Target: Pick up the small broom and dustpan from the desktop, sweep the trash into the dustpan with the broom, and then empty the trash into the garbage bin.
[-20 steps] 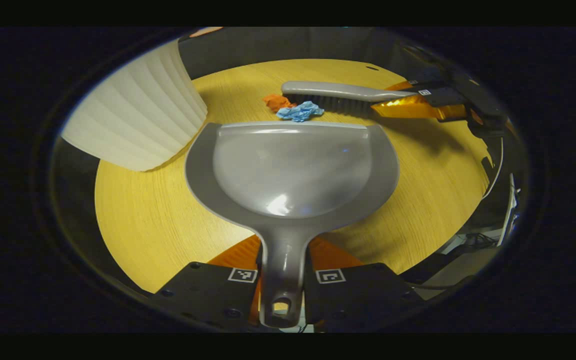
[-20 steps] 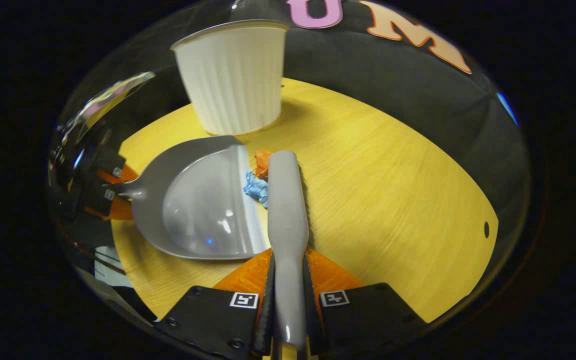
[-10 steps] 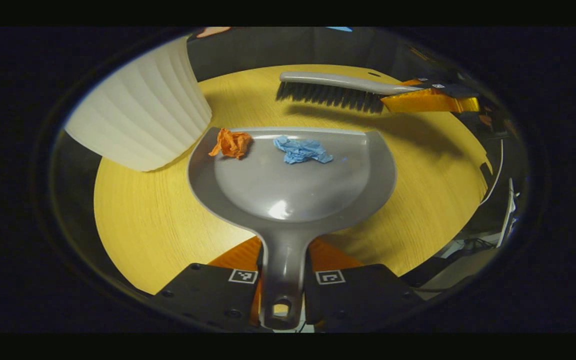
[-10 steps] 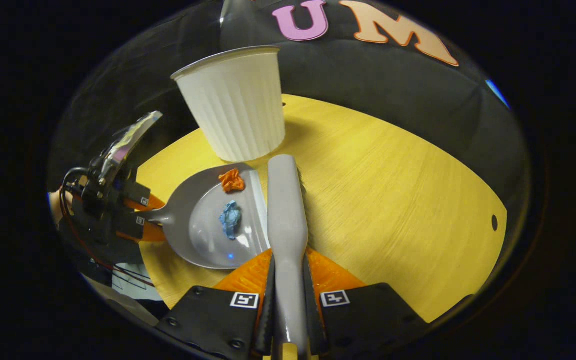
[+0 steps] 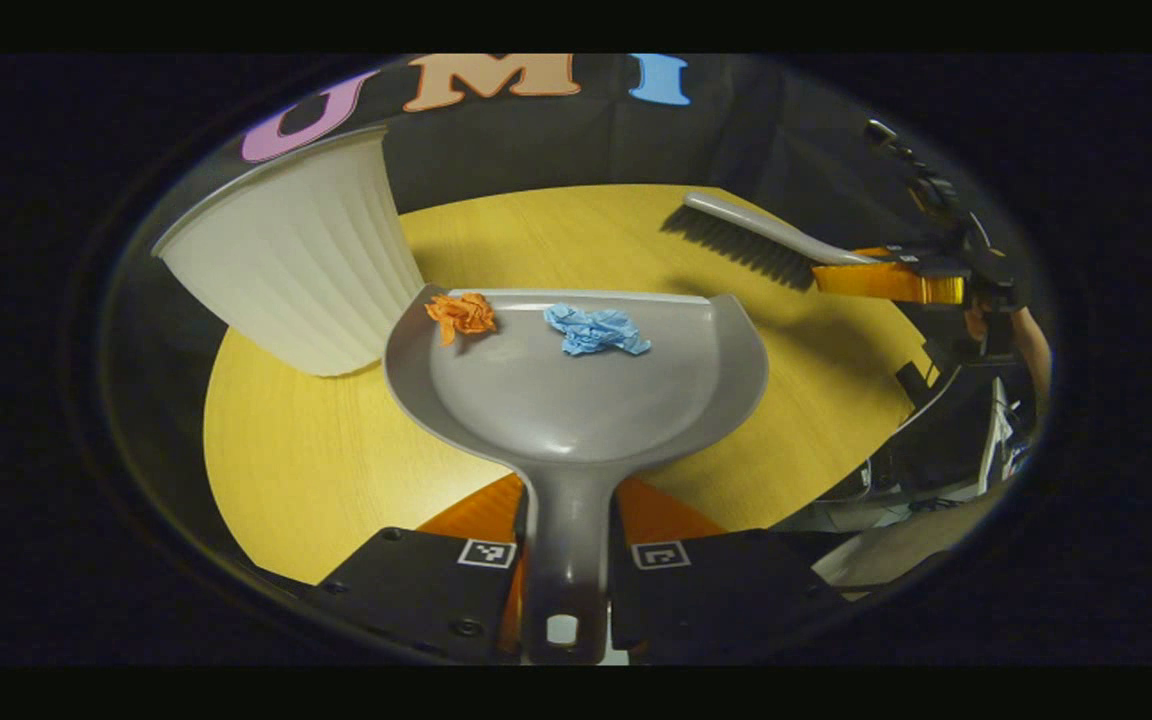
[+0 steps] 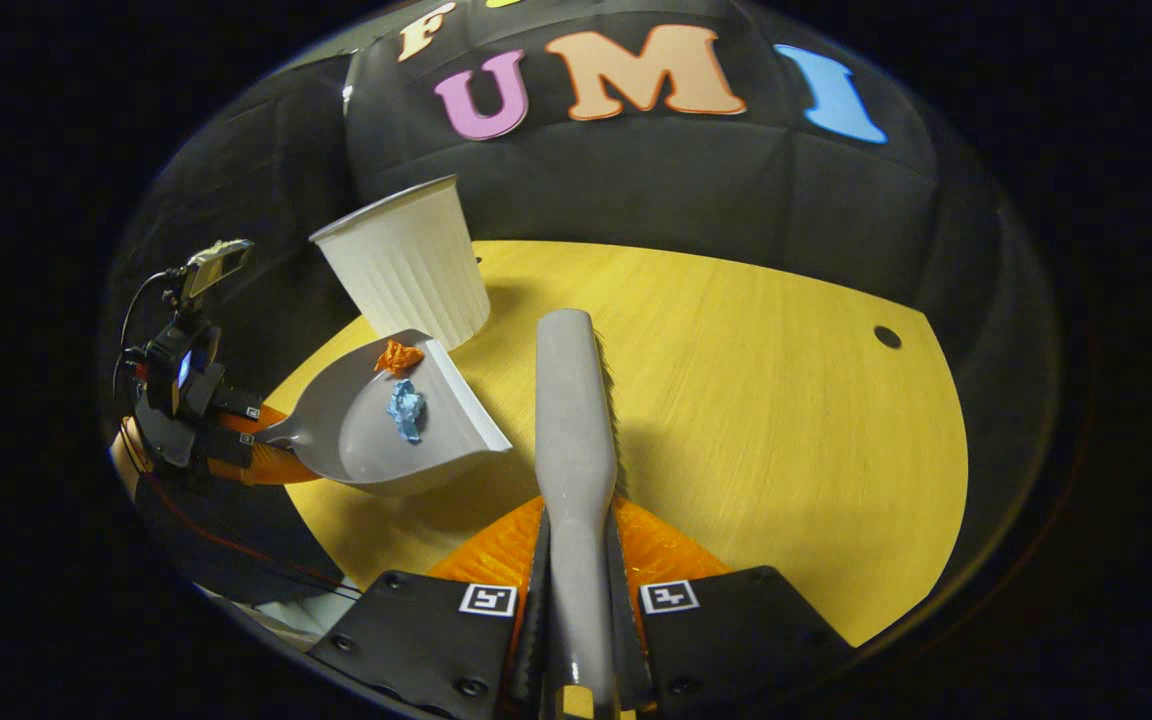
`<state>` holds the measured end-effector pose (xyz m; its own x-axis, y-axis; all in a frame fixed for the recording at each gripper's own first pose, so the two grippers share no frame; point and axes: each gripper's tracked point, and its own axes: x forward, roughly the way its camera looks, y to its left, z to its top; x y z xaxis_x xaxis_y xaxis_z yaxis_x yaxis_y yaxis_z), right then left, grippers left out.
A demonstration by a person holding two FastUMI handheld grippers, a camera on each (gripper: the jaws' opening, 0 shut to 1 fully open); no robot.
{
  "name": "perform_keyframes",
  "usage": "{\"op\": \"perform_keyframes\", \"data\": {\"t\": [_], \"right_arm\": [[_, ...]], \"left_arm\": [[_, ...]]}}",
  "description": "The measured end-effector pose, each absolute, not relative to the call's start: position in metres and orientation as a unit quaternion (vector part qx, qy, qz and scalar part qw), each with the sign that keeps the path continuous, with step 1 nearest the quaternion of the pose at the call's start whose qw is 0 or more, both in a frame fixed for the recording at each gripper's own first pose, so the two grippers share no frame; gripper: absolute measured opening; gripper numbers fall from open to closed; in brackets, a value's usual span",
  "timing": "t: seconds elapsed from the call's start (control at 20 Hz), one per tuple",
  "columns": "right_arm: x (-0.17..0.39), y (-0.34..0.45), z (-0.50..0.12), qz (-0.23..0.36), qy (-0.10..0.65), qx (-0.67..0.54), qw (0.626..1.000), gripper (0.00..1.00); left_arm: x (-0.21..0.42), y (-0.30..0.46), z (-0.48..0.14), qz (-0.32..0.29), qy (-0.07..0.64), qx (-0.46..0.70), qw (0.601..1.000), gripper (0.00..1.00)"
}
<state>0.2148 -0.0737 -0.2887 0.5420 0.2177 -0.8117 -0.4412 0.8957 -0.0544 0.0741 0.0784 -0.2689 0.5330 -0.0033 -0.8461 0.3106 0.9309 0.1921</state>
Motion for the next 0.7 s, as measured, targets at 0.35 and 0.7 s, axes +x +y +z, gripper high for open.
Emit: {"op": "perform_keyframes", "data": {"t": [0.35,0.7], "right_arm": [[0.181,-0.116,-0.389,0.139,0.432,-0.069,0.889,0.3],[0.189,-0.138,-0.399,0.143,0.439,-0.034,0.886,0.31]], "left_arm": [[0.062,0.073,-0.214,-0.106,0.433,0.123,0.887,0.28],[0.078,0.097,-0.231,-0.026,0.397,0.128,0.908,0.28]]}}
